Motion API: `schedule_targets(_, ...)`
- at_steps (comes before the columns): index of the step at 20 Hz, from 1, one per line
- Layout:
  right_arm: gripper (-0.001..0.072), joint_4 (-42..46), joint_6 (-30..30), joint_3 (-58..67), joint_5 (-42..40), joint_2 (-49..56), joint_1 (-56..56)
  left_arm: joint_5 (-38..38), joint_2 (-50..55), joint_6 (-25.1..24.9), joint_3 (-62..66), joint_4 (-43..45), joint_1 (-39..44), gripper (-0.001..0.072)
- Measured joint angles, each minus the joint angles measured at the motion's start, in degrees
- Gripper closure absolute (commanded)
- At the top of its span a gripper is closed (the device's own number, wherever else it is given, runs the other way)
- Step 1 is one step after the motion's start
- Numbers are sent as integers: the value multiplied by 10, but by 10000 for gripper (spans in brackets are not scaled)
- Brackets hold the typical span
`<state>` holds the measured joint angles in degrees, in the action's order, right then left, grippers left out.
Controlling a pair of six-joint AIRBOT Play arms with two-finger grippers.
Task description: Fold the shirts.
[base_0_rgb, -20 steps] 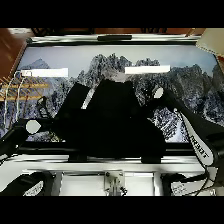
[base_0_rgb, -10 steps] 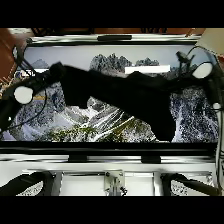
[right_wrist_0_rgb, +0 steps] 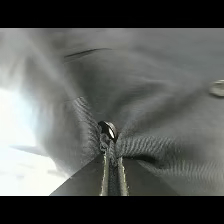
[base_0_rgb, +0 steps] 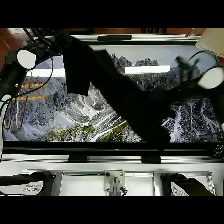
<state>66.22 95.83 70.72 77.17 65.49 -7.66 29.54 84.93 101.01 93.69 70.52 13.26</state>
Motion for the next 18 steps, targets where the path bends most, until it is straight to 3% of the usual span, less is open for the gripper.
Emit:
schedule_targets(1,635,-3,14,-30,-28,0,-40,42,12,-12,6,0,-9,656)
schedule_targets(2,634,-7,31,-59,-64,2,-81,81,22,-21,10,0,-17,598)
schedule_targets(3,613,-10,49,-82,-103,9,-118,127,33,-28,13,0,-26,386)
schedule_targets(4,455,-12,70,-101,-144,21,-153,167,42,-33,14,1,-34,95)
schedule_targets(5,205,-16,87,-112,-178,33,-178,208,50,-38,16,1,-42,-11)
schedule_targets(8,177,-41,89,-125,-241,59,-215,318,61,-64,20,7,-64,-12)
schedule_targets(11,125,-10,51,-87,-199,48,-172,429,45,-82,24,34,-100,-12)
schedule_targets(14,125,50,23,-39,-132,11,-60,516,13,-97,4,24,-118,-13)
schedule_targets(18,125,89,-19,-15,-70,-15,117,530,-36,-97,-106,-53,-88,-13)
